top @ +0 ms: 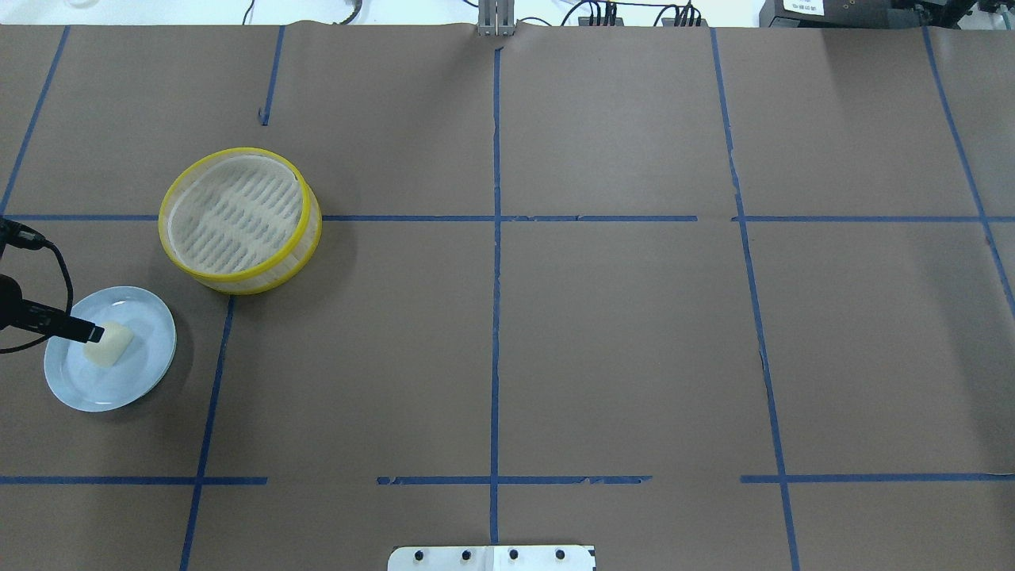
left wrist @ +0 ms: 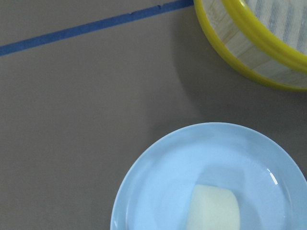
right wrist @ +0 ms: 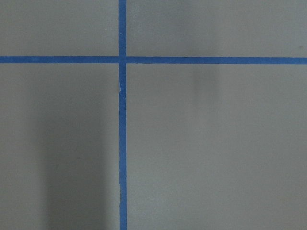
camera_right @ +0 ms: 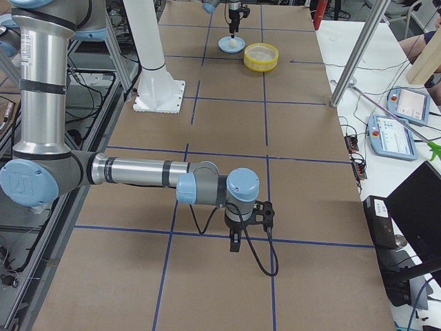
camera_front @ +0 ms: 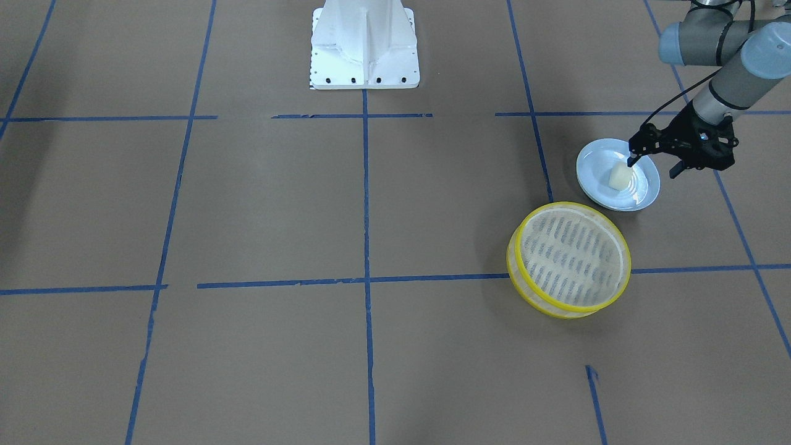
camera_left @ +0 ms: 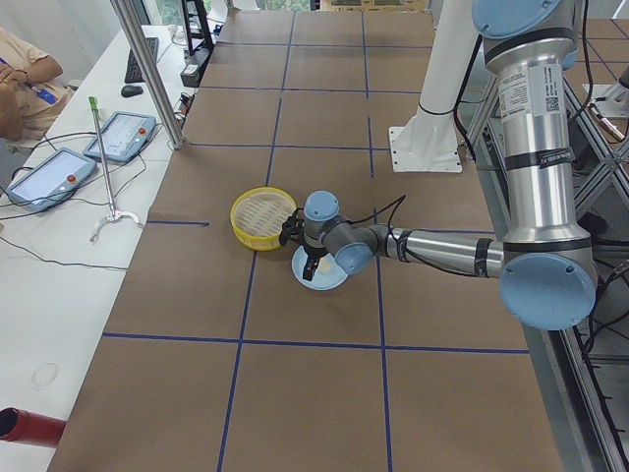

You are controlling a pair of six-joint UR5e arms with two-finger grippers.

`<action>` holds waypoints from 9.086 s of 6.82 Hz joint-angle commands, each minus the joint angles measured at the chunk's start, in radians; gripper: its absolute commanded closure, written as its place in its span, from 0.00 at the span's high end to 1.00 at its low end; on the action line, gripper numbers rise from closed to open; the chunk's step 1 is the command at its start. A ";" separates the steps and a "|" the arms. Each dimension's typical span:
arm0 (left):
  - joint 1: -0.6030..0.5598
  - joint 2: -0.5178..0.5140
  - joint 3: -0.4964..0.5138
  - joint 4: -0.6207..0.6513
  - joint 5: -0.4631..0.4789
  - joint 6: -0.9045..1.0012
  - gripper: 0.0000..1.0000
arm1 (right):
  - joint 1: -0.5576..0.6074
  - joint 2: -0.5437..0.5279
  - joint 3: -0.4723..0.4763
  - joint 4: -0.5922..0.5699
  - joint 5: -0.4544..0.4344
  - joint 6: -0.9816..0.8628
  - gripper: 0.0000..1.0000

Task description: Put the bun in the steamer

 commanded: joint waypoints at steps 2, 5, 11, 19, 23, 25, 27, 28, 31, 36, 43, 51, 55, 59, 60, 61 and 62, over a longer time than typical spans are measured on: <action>0.106 -0.017 0.004 0.041 0.078 -0.027 0.98 | 0.000 0.000 0.000 0.000 0.000 0.000 1.00; 0.111 -0.026 0.011 0.042 0.078 -0.027 0.82 | 0.000 0.000 0.000 0.000 0.000 0.000 1.00; 0.110 -0.045 0.018 0.046 0.078 -0.015 0.58 | 0.000 0.000 0.000 0.000 0.000 0.000 1.00; -0.068 -0.138 -0.054 0.131 -0.006 -0.026 0.29 | 0.000 0.000 0.000 0.000 0.000 0.000 1.00; -0.070 -0.443 0.016 0.489 -0.008 -0.165 0.32 | 0.000 0.000 0.000 0.000 0.000 0.000 1.00; -0.059 -0.561 0.137 0.486 -0.009 -0.233 0.32 | 0.000 0.000 0.000 0.000 0.000 0.000 1.00; -0.041 -0.594 0.211 0.477 -0.008 -0.230 0.32 | 0.000 0.000 0.000 0.000 0.000 0.000 1.00; -0.033 -0.594 0.231 0.445 -0.008 -0.242 0.32 | 0.000 0.000 0.000 0.000 0.000 0.000 1.00; -0.019 -0.580 0.234 0.414 -0.008 -0.263 0.33 | 0.000 0.000 0.000 0.000 0.000 0.000 1.00; -0.004 -0.579 0.268 0.396 -0.008 -0.263 0.39 | 0.000 0.000 0.000 0.000 0.000 0.000 1.00; 0.010 -0.568 0.271 0.364 -0.006 -0.259 0.96 | 0.000 0.000 0.000 0.000 0.000 0.000 1.00; -0.474 -0.350 0.089 0.524 -0.116 0.333 1.00 | 0.000 0.000 0.000 0.000 0.000 0.000 1.00; -0.699 -0.263 0.202 0.595 -0.121 0.716 1.00 | 0.000 0.000 0.000 0.000 0.000 0.000 1.00; -0.700 -0.172 0.113 0.700 -0.318 0.717 1.00 | 0.000 0.000 0.000 0.000 0.000 0.000 1.00; -0.700 -0.159 0.107 0.700 -0.353 0.717 1.00 | 0.000 0.000 0.000 0.000 0.000 0.000 1.00; -0.694 -0.163 0.133 0.703 -0.345 0.709 1.00 | 0.000 0.000 0.000 0.000 0.000 0.000 1.00; -0.697 -0.154 0.139 0.704 -0.324 0.712 1.00 | 0.000 0.000 0.000 0.000 0.000 0.000 1.00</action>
